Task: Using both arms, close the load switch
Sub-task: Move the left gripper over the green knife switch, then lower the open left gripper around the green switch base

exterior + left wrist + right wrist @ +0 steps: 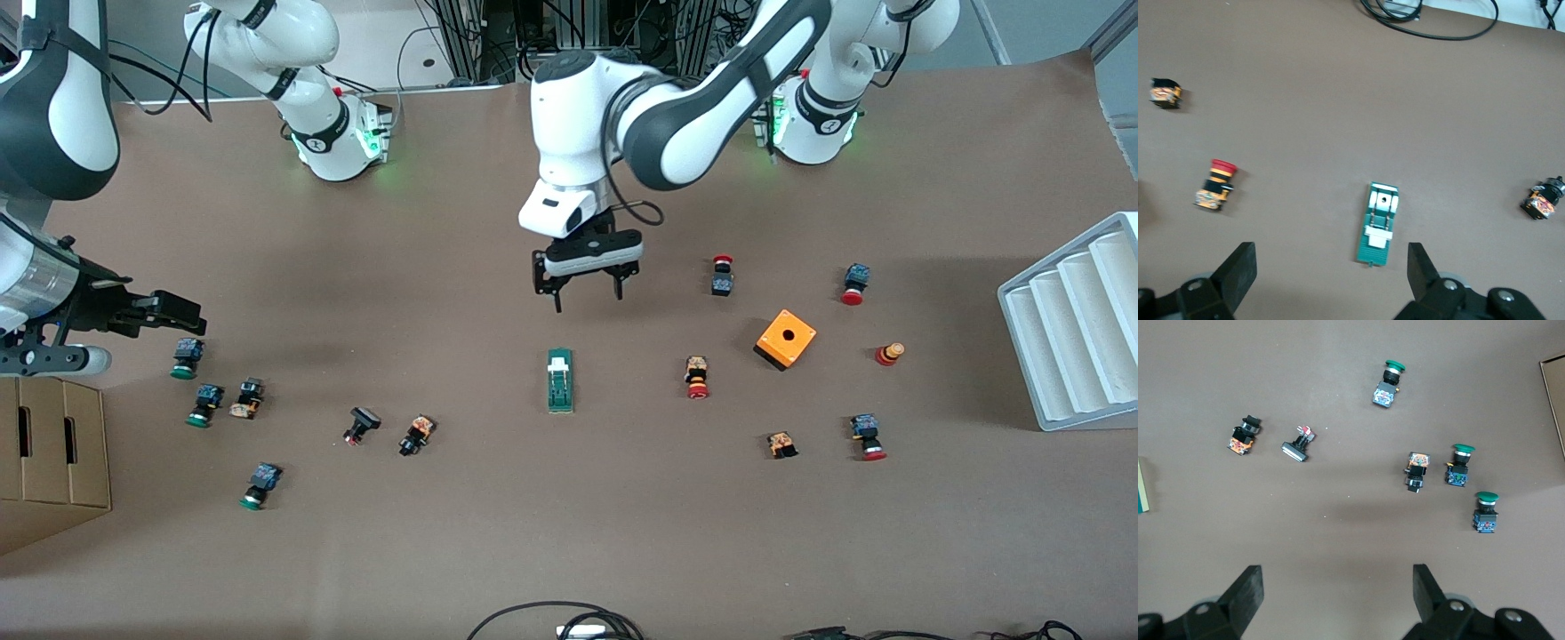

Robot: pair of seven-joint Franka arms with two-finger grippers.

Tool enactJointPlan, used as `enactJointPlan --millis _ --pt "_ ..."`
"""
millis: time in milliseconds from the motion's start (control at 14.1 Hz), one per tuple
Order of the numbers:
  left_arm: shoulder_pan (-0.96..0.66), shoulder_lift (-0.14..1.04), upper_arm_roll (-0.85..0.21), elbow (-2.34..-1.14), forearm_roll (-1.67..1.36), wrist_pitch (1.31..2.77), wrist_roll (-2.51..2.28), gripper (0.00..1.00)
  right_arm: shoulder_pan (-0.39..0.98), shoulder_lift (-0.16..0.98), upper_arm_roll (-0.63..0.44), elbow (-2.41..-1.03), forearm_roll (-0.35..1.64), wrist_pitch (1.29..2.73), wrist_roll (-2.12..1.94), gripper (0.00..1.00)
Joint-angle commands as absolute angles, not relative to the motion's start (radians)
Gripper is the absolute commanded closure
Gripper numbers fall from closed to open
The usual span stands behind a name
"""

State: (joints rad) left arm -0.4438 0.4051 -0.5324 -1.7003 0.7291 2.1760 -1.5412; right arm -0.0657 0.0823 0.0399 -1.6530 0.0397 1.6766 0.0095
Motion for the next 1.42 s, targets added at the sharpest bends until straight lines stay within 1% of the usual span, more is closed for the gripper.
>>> enactJointPlan --millis 0,213,426,852,1207,1349 --pt "-0.500 0.488 -0.526 -1.657 0.875 2.178 -1.627 0.00 -0.064 0.098 0.041 -1.634 0.052 1.674 0.009 0.00" --pt "-0.544 0.580 -0.526 -1.655 1.134 2.178 -1.857 0.00 -0.043 0.121 0.043 -1.632 0.052 1.684 0.009 0.00" --pt "-0.569 0.632 -0.526 -1.658 1.273 2.178 -1.943 0.00 -0.026 0.149 0.044 -1.631 0.054 1.693 0.005 0.00" --pt "-0.613 0.738 -0.522 -1.661 1.526 2.169 -2.155 0.00 -0.008 0.155 0.044 -1.631 0.054 1.693 -0.014 0.00" --pt "-0.661 0.824 -0.517 -1.647 1.656 2.039 -2.258 0.00 0.003 0.155 0.044 -1.609 0.054 1.694 -0.032 0.00" --pt "-0.664 0.857 -0.508 -1.647 1.768 2.011 -2.345 0.01 0.006 0.155 0.043 -1.605 0.057 1.692 -0.037 0.00"
